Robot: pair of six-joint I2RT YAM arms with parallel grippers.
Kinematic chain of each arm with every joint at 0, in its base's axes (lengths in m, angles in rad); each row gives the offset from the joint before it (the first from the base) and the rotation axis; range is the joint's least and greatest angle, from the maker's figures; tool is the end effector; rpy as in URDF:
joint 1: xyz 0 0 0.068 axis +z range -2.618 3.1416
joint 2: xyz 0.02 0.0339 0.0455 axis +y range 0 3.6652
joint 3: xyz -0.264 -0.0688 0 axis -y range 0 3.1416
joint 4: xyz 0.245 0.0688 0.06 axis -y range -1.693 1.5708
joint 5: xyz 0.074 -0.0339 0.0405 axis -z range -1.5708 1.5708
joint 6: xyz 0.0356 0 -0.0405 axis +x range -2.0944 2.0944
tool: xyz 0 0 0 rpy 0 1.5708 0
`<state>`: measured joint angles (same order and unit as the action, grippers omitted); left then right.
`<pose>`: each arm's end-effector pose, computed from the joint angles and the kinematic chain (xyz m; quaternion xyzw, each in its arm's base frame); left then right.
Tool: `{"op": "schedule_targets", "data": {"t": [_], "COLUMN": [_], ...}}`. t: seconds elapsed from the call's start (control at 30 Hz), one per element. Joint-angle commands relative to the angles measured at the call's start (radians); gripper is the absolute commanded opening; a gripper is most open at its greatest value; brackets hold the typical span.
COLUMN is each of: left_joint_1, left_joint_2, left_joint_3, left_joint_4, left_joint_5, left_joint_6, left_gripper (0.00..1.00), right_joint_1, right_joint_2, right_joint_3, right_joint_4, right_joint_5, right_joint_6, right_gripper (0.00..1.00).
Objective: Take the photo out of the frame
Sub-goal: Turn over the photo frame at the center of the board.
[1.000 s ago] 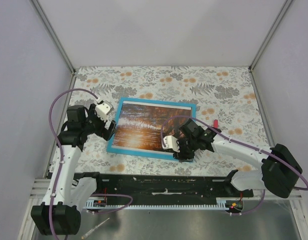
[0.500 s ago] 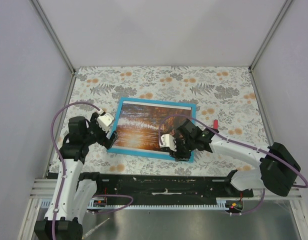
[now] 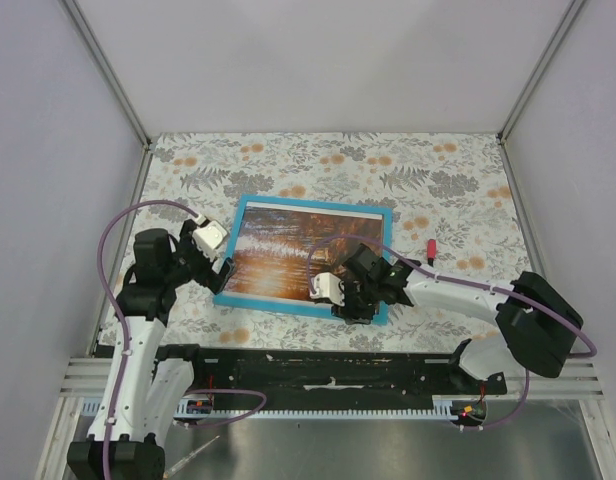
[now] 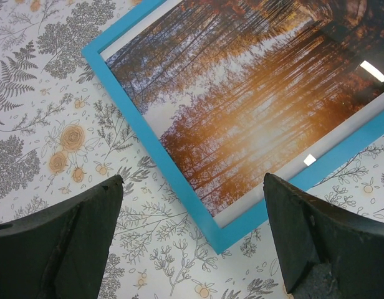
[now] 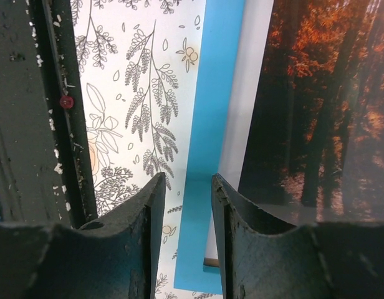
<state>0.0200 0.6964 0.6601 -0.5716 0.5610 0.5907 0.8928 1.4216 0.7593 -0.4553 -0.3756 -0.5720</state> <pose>0.1503 -0.0159 0.2744 0.3628 0.7812 -0.1002 0.4981 0.1515 0.2089 0.1749 -0.6713 0.6838 0.2148 0.1888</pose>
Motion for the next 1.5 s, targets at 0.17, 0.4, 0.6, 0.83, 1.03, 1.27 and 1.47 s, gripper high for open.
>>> {"op": "schedule_targets", "data": {"t": [0.17,0.4,0.6,0.83,1.03,1.27,1.47], "left_joint_1": [-0.003,-0.008,-0.1,-0.281,-0.431,-0.649,-0.75], "left_joint_2": [-0.003,0.032,0.089,0.146,0.14,0.141,0.173], "left_joint_3": [0.003,0.024,0.039,0.012,-0.016,-0.106,-0.114], "left_joint_4": [0.023,0.021,0.015,0.055,0.072,0.134,0.145], "left_joint_5": [0.05,0.083,-0.001,-0.141,-0.148,-0.302,-0.389], "left_joint_6": [-0.009,0.018,0.107,0.218,0.3,0.34,0.4], "left_gripper": [1.0,1.0,1.0,1.0,1.0,1.0,1.0], "right_joint_1": [0.012,0.015,0.015,-0.014,-0.055,-0.12,-0.175], "right_joint_2": [0.066,0.066,0.053,0.019,0.037,0.033,0.043], "right_joint_3": [0.009,0.009,0.034,0.07,0.09,0.123,0.164], "right_joint_4": [0.023,0.02,-0.005,-0.065,-0.092,-0.123,-0.177], "right_joint_5": [0.029,0.043,0.052,-0.017,-0.077,-0.154,-0.233], "right_joint_6": [0.009,0.018,0.027,0.032,0.029,0.023,0.014], "right_gripper": [0.38,0.22,0.0,0.0,0.0,0.0,0.0]}}
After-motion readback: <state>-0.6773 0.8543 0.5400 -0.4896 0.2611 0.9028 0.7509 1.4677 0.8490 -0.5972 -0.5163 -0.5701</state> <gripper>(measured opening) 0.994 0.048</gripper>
